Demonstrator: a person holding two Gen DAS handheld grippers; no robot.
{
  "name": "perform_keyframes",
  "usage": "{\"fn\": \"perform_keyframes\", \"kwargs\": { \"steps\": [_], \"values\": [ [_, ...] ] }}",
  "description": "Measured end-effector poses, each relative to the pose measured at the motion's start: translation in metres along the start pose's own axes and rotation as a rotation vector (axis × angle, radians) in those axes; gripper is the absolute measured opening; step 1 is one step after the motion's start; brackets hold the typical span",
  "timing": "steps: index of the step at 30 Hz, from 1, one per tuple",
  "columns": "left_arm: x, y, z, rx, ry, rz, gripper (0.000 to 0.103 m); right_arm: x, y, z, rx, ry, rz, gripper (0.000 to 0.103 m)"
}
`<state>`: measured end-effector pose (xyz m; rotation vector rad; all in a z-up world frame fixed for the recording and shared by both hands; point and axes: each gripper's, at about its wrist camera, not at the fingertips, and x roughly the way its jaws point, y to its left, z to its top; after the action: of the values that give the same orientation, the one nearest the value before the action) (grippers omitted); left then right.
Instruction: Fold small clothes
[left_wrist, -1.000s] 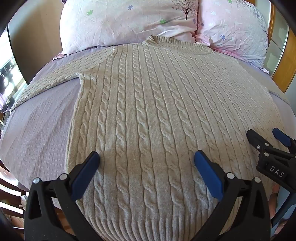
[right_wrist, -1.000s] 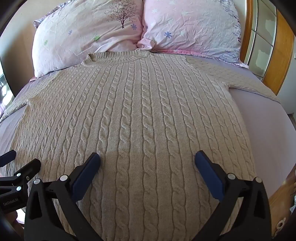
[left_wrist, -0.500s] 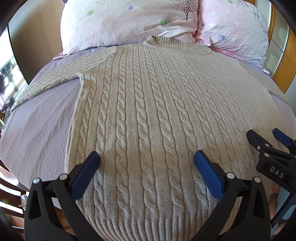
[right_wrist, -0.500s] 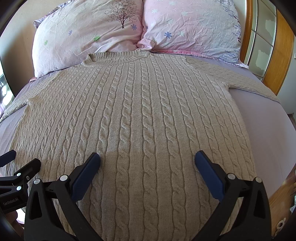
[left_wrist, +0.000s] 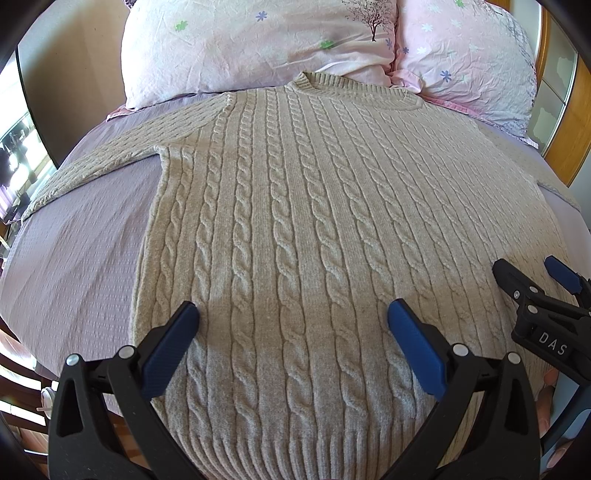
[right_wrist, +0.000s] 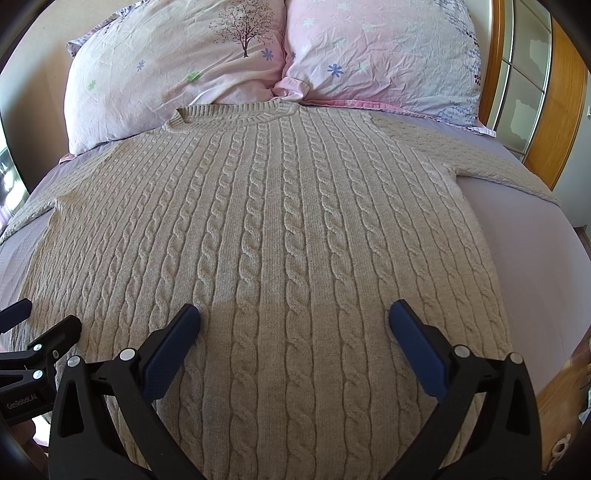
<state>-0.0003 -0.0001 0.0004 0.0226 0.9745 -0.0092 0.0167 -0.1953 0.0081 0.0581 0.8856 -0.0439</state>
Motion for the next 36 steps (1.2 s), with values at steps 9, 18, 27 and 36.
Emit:
{"fn": "perform_keyframes", "kwargs": {
  "steps": [9,18,27,36],
  "values": [
    [0.0,0.0,0.0,0.0,-0.001,0.0,0.101,-0.0005,-0.0003,0.0005,0.0,-0.001,0.0,0.102],
    [-0.0001,0.0,0.0,0.0,-0.002,0.0,0.101,-0.001,-0.0007,0.0004,0.0,-0.002,0.0,0.102],
    [-0.0001,0.0,0.0,0.0,-0.001,0.0,0.101,-0.001,-0.0006,0.0003,0.0,-0.001,0.0,0.102],
    [0.0028,0.0019,0.0036,-0.002,0.016,0.001,0.101,0.0023,0.0013,-0.0008,-0.007,0.018,0.001,0.102]
  ]
}}
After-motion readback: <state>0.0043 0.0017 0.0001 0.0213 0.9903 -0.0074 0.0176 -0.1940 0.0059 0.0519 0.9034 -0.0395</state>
